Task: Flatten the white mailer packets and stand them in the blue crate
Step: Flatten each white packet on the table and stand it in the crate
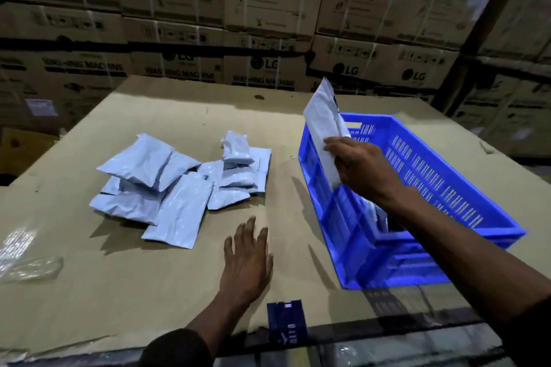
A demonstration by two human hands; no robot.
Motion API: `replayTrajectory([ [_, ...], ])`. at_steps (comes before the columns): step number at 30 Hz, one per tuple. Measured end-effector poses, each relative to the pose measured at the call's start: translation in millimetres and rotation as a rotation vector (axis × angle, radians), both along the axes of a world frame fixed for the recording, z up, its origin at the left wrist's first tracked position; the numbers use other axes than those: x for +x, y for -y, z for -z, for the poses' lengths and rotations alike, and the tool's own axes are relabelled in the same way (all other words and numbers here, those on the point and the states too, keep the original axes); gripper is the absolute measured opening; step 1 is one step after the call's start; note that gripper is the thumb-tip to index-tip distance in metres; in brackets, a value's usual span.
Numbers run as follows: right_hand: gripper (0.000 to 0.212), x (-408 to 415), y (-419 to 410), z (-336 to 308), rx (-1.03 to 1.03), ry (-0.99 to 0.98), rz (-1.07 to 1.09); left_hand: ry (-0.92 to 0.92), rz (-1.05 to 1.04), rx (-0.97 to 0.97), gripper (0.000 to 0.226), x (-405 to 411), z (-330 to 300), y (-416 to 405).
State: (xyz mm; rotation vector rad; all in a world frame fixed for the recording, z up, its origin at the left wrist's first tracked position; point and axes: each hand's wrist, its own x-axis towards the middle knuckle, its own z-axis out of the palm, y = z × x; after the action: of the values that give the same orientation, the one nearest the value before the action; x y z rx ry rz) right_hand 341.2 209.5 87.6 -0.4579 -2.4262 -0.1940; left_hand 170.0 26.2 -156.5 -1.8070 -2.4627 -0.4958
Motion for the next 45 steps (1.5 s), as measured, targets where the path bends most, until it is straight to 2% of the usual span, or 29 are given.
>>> replayTrajectory([
  [5, 0.034, 37, -44, -17, 0.087, -0.002, 0.044, -0.016, -0.039, -0.003, 0.057, 22, -3, -37],
  [8, 0.031, 70, -76, -9, 0.061, 0.066, 0.114, -0.066, -0.054, 0.007, 0.058, 36, 0, -58],
  [12, 0.029, 110, -130, 26, -0.07, 0.444, 0.327, -0.096, -0.107, 0.012, 0.056, 44, 1, -77],
  [17, 0.024, 136, -171, 59, -0.144, 0.779, 0.393, -0.122, -0.156, 0.016, 0.049, 46, 3, -84],
  [21, 0.017, 131, -181, 83, -0.237, 0.88, 0.333, -0.143, -0.17, 0.038, 0.044, 50, 2, -85],
  [23, 0.027, 127, -182, 94, -0.287, 0.909, 0.309, -0.145, -0.178, 0.038, 0.043, 50, 0, -85],
  [26, 0.077, 126, -184, 99, -0.454, 0.919, 0.335, -0.139, -0.18, 0.053, 0.042, 52, -1, -85],
  [27, 0.085, 127, -186, 101, -0.504, 0.923, 0.331, -0.139, -0.18, 0.056, 0.041, 53, -1, -85],
  [30, 0.085, 126, -187, 106, -0.575, 0.948, 0.305, -0.135, -0.184, 0.04, 0.041, 53, -2, -84],
  [33, 0.07, 124, -183, 99, -0.51, 0.836, 0.36, -0.129, -0.176, 0.028, 0.043, 53, -3, -84],
  [36, 0.037, 115, -169, 81, -0.313, 0.541, 0.365, -0.12, -0.169, 0.031, 0.044, 55, -4, -81],
  [40, 0.028, 86, -140, 59, -0.212, 0.141, 0.243, -0.106, -0.133, 0.076, 0.047, 57, -8, -78],
  [42, 0.016, 64, -121, 49, -0.172, -0.018, 0.146, -0.11, -0.098, 0.108, 0.048, 55, -10, -74],
  [45, 0.006, 28, -90, 34, -0.13, -0.131, 0.056, -0.127, -0.092, 0.118, 0.049, 42, -11, -60],
])
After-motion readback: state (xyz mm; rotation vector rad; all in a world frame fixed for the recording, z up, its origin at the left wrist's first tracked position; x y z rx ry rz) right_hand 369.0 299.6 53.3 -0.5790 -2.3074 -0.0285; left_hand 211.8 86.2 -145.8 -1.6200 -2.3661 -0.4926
